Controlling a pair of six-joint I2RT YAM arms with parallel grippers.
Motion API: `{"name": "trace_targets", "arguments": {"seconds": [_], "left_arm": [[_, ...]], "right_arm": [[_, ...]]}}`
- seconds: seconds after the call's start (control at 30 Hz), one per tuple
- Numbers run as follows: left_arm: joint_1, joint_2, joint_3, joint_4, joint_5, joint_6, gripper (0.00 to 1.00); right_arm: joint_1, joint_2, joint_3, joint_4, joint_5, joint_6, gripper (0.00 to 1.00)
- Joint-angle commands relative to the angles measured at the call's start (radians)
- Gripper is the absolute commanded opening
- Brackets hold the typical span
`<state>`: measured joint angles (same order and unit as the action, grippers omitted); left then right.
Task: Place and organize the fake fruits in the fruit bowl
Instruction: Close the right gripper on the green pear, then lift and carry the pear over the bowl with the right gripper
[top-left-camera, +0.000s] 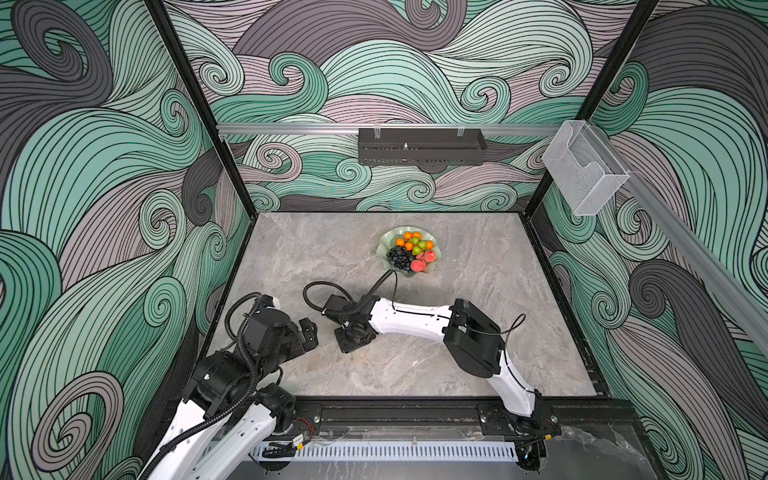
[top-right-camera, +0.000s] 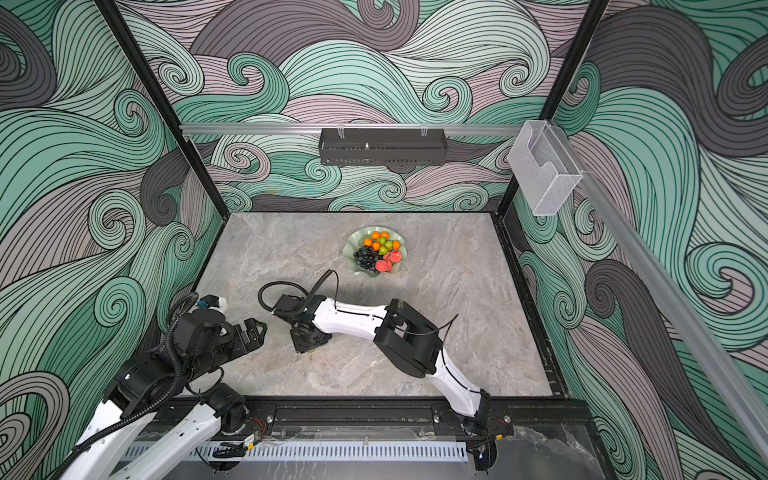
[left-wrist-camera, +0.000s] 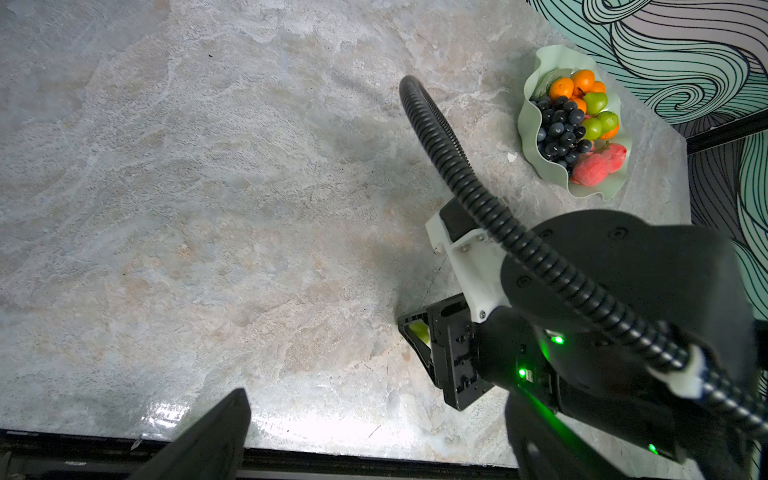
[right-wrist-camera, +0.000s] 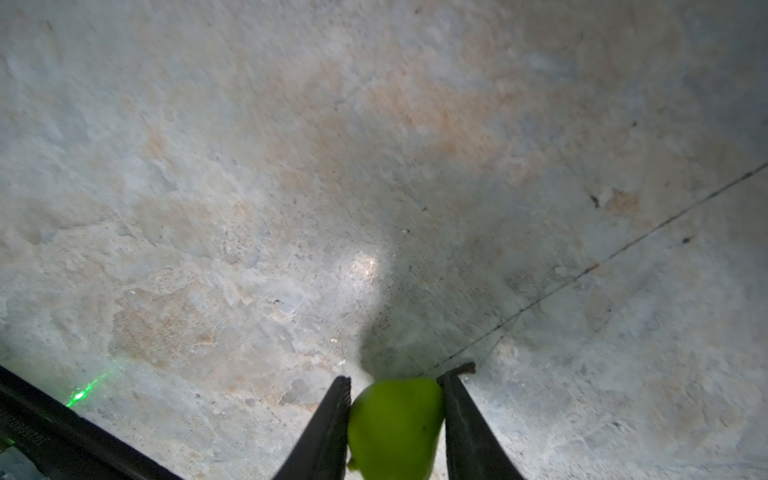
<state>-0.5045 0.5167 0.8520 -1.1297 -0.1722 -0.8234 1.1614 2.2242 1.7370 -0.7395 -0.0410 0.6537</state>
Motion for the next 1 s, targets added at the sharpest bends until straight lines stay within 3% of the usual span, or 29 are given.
{"name": "trace_targets", "arguments": {"seconds": [0.0,0.23,0.53,0.97], "left_arm": [[0.004,0.018,0.006,0.006,-0.016,0.006,0.99],[0.004,0.032,0.007,0.042,0.002,0.028,0.98],[0.003,0.093,-0.007,0.219,0.099,0.071,0.99],[0.004,0.369,0.015,0.570,0.256,0.067,0.98]], "right_arm": [[0.001,0.011,0.020,-0.026,0.004,-0.009,0.35],[0.000,-0.030,0.009,-0.026,0.001,-0.009,0.34],[-0.056,-0.152,-0.068,-0.025,-0.008,-0.009,0.34],[-0.307,-0.365,-0.263,0.004,-0.002,-0.056,0.34]]}}
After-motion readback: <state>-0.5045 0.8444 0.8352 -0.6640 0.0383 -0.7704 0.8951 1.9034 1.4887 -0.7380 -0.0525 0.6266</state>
